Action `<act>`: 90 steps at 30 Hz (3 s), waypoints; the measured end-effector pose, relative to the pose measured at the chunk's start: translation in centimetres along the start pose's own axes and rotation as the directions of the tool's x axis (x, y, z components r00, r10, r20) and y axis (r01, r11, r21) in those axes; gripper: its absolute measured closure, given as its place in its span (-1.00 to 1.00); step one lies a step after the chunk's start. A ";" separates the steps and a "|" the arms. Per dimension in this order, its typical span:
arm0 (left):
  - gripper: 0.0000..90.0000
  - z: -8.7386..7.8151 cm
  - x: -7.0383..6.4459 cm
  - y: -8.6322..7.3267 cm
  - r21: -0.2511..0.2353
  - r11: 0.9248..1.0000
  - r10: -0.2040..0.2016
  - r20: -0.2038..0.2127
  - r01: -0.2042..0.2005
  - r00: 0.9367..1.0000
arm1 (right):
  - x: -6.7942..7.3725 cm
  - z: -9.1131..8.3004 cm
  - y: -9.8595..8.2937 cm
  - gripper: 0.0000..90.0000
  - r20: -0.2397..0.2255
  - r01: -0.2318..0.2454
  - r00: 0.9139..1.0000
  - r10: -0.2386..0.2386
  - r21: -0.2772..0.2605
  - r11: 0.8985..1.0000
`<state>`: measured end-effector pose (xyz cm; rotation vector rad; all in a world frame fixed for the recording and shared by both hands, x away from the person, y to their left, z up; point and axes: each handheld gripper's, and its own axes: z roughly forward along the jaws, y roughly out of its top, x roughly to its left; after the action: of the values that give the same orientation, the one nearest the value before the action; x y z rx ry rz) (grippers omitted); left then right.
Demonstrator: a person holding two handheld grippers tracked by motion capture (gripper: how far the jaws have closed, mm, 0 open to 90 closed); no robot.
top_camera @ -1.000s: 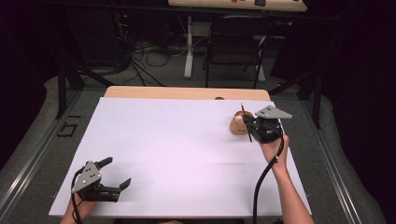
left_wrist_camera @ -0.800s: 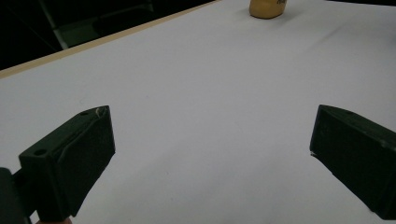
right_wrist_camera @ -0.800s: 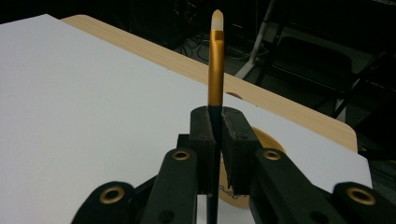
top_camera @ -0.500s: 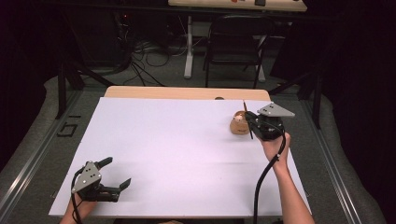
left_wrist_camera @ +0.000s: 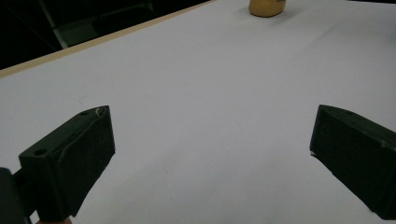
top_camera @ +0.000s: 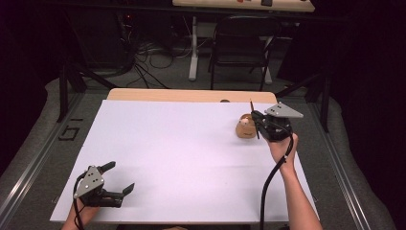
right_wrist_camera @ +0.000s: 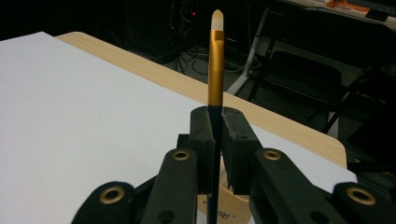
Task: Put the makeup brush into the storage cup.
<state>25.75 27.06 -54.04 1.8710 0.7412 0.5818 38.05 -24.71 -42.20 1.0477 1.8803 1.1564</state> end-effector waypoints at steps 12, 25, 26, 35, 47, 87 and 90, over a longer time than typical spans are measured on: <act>-1.00 0.0 0.0 0.0 0.001 1.000 0.000 -0.001 0.000 1.000 | -0.3 0.1 0.6 0.86 0.002 -0.006 1.000 0.006 -0.031 1.000; -1.00 0.0 -0.1 0.0 0.003 1.000 0.000 -0.001 0.000 1.000 | -0.8 0.4 1.4 0.86 0.014 -0.010 1.000 0.011 -0.065 0.998; -1.00 0.0 -0.1 0.0 0.003 1.000 0.002 0.002 -0.002 1.000 | -0.8 0.4 1.5 0.86 0.013 -0.012 1.000 0.013 -0.067 0.998; -1.00 0.1 -0.1 0.0 0.006 1.000 0.003 0.004 -0.003 1.000 | -1.2 0.8 2.0 0.86 0.020 -0.016 1.000 0.018 -0.088 0.996; -1.00 0.1 -0.1 0.0 0.005 1.000 0.006 0.003 -0.006 1.000 | -1.6 1.5 2.5 0.86 0.034 -0.007 0.999 0.011 -0.113 0.994; -1.00 0.3 -0.2 0.0 0.012 1.000 0.003 0.002 -0.003 1.000 | -3.0 4.5 1.5 0.86 0.030 -0.002 1.000 0.006 -0.157 0.988; -1.00 0.3 -0.1 0.0 0.011 1.000 0.002 0.004 -0.002 1.000 | -3.1 4.8 1.4 0.86 0.024 -0.008 1.000 0.012 -0.154 0.988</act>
<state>25.85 26.82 -54.16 1.8826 0.7410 0.5767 43.91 -25.28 -42.29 0.9817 1.7380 1.2670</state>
